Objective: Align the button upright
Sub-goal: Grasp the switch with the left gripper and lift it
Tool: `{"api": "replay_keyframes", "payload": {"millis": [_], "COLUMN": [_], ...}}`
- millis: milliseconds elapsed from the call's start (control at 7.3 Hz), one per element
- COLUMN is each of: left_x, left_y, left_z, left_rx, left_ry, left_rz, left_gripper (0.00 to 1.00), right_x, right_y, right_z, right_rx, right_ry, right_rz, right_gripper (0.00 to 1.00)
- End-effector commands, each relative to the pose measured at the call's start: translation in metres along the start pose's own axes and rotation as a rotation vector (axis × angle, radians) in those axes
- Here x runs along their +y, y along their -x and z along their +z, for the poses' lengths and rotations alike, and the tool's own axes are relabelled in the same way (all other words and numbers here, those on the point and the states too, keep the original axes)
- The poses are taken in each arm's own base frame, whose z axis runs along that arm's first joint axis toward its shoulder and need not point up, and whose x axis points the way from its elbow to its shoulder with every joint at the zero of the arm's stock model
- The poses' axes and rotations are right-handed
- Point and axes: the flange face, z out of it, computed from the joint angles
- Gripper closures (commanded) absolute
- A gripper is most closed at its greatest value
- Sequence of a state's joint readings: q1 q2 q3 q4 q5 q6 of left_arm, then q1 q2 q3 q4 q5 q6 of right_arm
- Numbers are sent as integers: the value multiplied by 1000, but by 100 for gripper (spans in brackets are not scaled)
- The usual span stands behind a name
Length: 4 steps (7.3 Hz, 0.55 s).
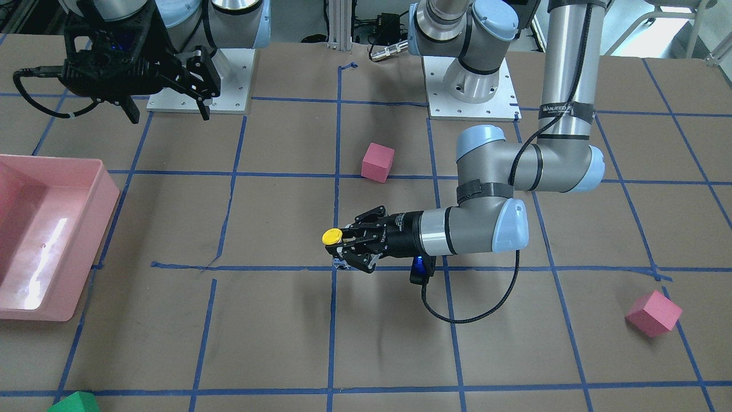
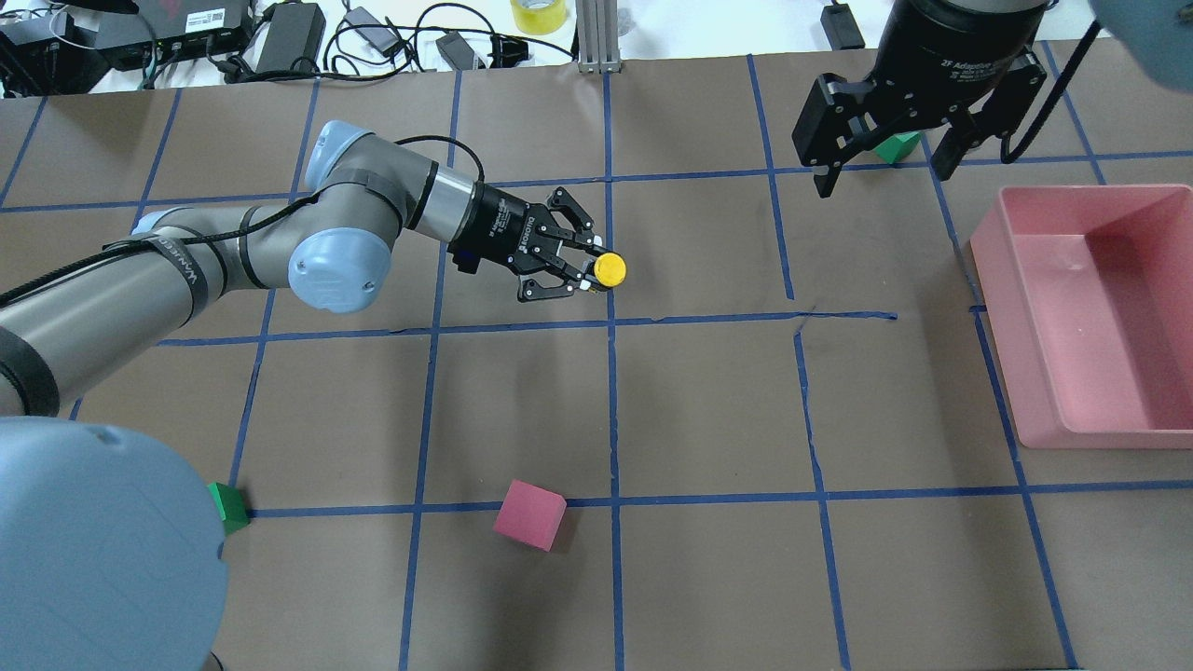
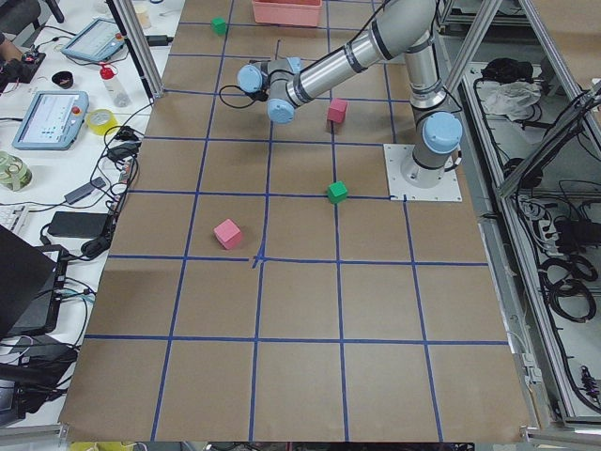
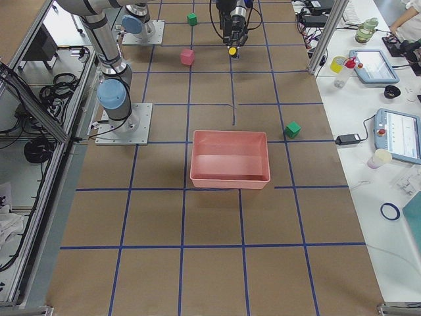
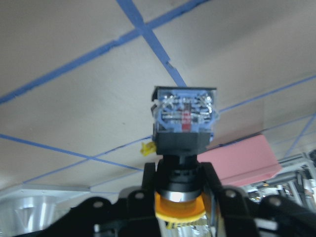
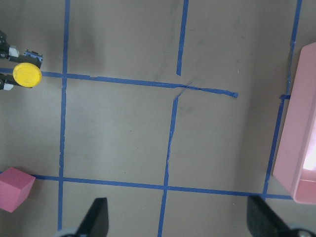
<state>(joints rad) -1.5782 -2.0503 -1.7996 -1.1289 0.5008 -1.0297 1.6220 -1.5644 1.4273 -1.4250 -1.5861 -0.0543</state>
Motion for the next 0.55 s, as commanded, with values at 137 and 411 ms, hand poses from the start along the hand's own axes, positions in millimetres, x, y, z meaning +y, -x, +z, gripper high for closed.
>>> {"api": "replay_keyframes", "payload": {"millis": [137,411], "left_x": [-25,-50], "left_y": [34,42], "left_z": [16,30], "left_rx": [51,36], "left_ry": [140,160], "left_rz": [-15,-60], "left_gripper": [100,100], "right_x": [0,0], "right_y": [1,1], "right_z": [1,1], "right_rx": [0,0], "right_ry": [2,2], "right_rz": [-2,-2], "right_gripper": [0,0]}}
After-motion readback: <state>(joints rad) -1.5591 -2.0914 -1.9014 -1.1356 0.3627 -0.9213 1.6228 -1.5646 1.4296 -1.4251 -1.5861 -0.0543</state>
